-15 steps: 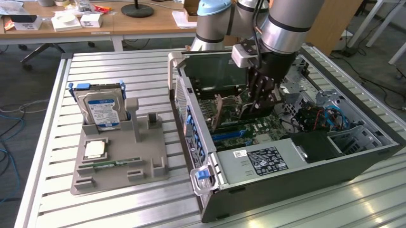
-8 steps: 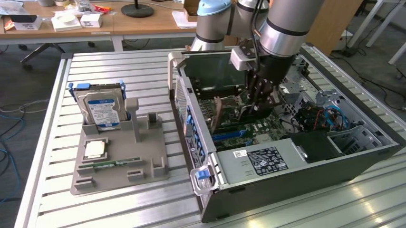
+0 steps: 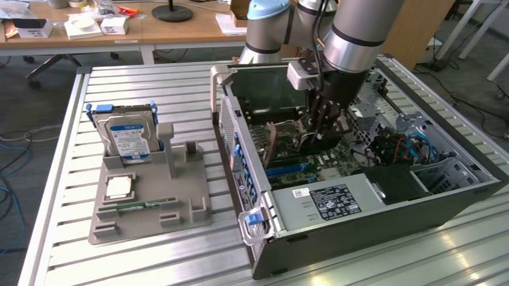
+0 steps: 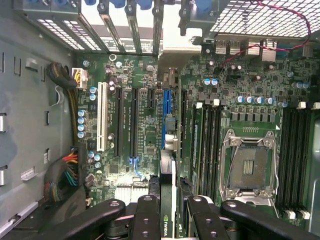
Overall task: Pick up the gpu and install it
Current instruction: 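Insert the gpu into the slot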
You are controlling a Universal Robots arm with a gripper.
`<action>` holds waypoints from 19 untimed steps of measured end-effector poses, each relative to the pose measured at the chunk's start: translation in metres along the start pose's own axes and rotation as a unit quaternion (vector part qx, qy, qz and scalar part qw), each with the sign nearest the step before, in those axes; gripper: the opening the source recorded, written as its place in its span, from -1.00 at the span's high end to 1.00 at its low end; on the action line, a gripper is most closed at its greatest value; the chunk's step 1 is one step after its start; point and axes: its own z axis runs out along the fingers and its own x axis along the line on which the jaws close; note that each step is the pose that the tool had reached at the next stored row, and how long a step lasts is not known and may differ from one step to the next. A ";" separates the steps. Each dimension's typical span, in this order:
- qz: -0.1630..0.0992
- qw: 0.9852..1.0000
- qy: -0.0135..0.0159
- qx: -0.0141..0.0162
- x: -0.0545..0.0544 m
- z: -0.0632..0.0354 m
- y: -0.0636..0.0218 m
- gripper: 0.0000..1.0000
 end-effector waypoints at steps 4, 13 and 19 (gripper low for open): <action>0.000 1.000 0.000 0.001 0.000 0.0002 0.0008 0.48; 0.000 1.000 0.000 0.001 0.000 0.0013 0.0074 0.48; 0.000 1.000 0.000 0.002 0.000 0.0050 0.0094 0.48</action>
